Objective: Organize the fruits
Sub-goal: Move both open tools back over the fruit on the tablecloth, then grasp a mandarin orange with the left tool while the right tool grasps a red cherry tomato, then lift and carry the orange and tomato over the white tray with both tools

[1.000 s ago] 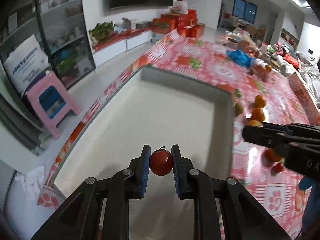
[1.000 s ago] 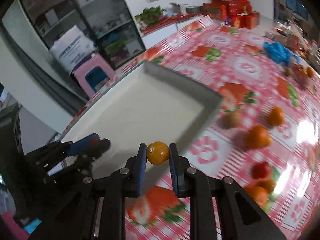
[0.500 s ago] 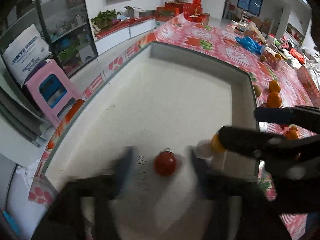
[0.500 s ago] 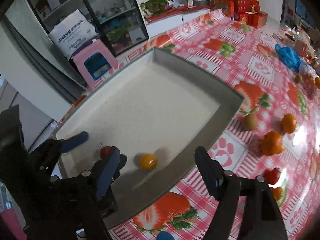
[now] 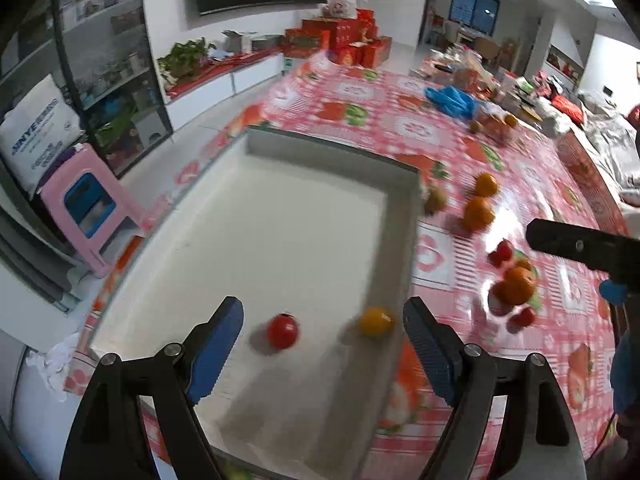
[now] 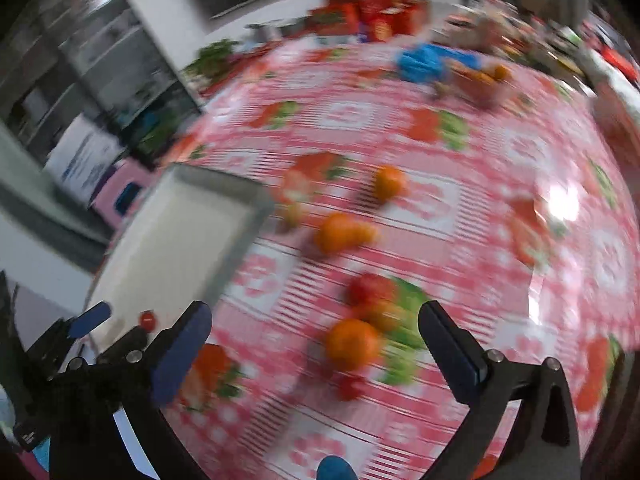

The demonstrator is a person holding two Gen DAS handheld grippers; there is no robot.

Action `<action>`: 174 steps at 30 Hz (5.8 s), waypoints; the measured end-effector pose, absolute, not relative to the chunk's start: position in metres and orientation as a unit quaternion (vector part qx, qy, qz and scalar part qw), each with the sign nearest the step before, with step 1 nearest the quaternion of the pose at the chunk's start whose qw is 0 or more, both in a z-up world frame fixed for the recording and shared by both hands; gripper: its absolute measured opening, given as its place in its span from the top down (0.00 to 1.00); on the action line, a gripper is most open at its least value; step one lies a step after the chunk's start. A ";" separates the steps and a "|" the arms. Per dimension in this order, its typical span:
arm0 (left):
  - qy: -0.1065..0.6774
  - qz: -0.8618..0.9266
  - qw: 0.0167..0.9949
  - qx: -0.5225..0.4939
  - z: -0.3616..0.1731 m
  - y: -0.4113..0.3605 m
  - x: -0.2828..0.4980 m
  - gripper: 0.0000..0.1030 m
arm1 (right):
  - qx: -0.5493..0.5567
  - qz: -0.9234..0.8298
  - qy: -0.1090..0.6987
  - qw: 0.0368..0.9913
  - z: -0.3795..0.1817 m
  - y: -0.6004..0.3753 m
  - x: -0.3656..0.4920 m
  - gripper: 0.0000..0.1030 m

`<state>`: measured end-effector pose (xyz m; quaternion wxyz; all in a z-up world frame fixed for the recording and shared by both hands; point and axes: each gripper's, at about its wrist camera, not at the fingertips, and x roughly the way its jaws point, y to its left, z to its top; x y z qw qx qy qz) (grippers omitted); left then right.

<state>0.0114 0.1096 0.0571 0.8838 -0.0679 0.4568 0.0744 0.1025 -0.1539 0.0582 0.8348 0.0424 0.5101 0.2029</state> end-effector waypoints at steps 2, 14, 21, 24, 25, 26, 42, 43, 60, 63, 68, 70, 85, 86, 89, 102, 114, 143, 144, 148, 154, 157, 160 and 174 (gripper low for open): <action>0.463 0.065 0.881 -0.063 0.057 0.097 0.014 0.19 | 0.052 0.183 0.517 0.834 0.053 -0.175 0.106 0.00; 0.480 0.043 0.876 -0.037 0.055 0.047 0.023 0.19 | 0.061 0.101 0.543 0.832 0.006 -0.249 0.093 0.00; 0.496 0.027 0.868 -0.024 0.045 0.020 0.030 0.19 | 0.042 0.094 0.525 0.845 0.000 -0.265 0.083 0.00; 0.498 0.008 0.866 -0.028 0.045 0.007 0.038 0.19 | 0.021 0.090 0.519 0.850 -0.004 -0.267 0.080 0.00; 0.499 0.000 0.866 -0.028 0.045 0.001 0.042 0.19 | 0.017 0.089 0.518 0.850 -0.005 -0.267 0.079 0.00; 0.499 -0.004 0.866 -0.028 0.044 -0.004 0.045 0.19 | 0.013 0.089 0.516 0.852 -0.006 -0.268 0.077 0.00; 0.527 -0.011 0.850 -0.020 0.010 -0.049 0.097 0.19 | -0.045 0.087 0.479 0.872 -0.013 -0.260 0.060 0.00; 0.530 -0.013 0.848 -0.018 0.008 -0.050 0.097 0.19 | -0.046 0.087 0.478 0.873 -0.013 -0.260 0.060 0.00; 0.525 -0.009 0.851 -0.013 0.005 -0.045 0.100 0.59 | -0.047 0.088 0.470 0.877 -0.013 -0.260 0.058 0.00; 0.524 -0.008 0.852 -0.014 0.005 -0.039 0.093 0.59 | -0.047 0.089 0.474 0.875 -0.013 -0.260 0.060 0.00; 0.519 -0.001 0.855 -0.012 0.004 -0.026 0.076 0.59 | -0.045 0.088 0.483 0.870 -0.013 -0.254 0.059 0.00; 0.515 0.001 0.857 -0.013 0.004 -0.021 0.070 0.59 | -0.054 0.103 0.481 0.869 -0.012 -0.245 0.055 0.00; 0.507 0.014 0.862 -0.018 0.003 0.004 0.018 0.59 | -0.103 0.192 0.471 0.855 -0.012 -0.168 0.046 0.01; 0.506 0.014 0.862 -0.020 0.003 0.006 0.015 0.59 | -0.107 0.190 0.471 0.855 -0.012 -0.165 0.047 0.02; 0.503 0.013 0.864 -0.018 0.002 0.007 0.007 0.59 | -0.109 0.194 0.467 0.856 -0.009 -0.158 0.048 0.11; 0.496 0.015 0.868 -0.019 0.002 0.007 0.003 0.59 | -0.070 0.229 0.469 0.850 0.001 -0.159 0.046 0.77; 0.492 0.010 0.870 -0.038 0.003 0.011 0.000 0.59 | -0.007 0.212 0.491 0.845 0.000 -0.201 0.049 0.77; 0.487 0.010 0.873 -0.022 0.002 0.003 -0.006 0.59 | -0.007 0.213 0.501 0.839 0.001 -0.195 0.043 0.76; 0.486 0.010 0.873 -0.021 0.002 0.003 -0.006 0.59 | -0.006 0.213 0.499 0.840 0.001 -0.195 0.042 0.76; 0.486 0.011 0.873 -0.023 0.002 0.003 -0.007 0.59 | -0.013 0.209 0.498 0.841 0.001 -0.193 0.041 0.76; 0.488 -0.002 0.872 -0.036 0.006 0.003 -0.011 0.60 | -0.004 0.210 0.492 0.845 0.007 -0.196 0.041 0.76; 0.483 -0.003 0.875 -0.039 0.014 0.006 -0.012 0.60 | 0.005 0.214 0.488 0.846 0.014 -0.198 0.042 0.76; 0.478 -0.003 0.877 -0.049 0.022 0.012 -0.012 0.60 | 0.011 0.218 0.485 0.847 0.019 -0.197 0.043 0.76; 0.439 0.049 0.894 -0.074 0.052 0.075 -0.013 0.60 | -0.008 0.242 0.482 0.842 0.034 -0.165 0.046 0.76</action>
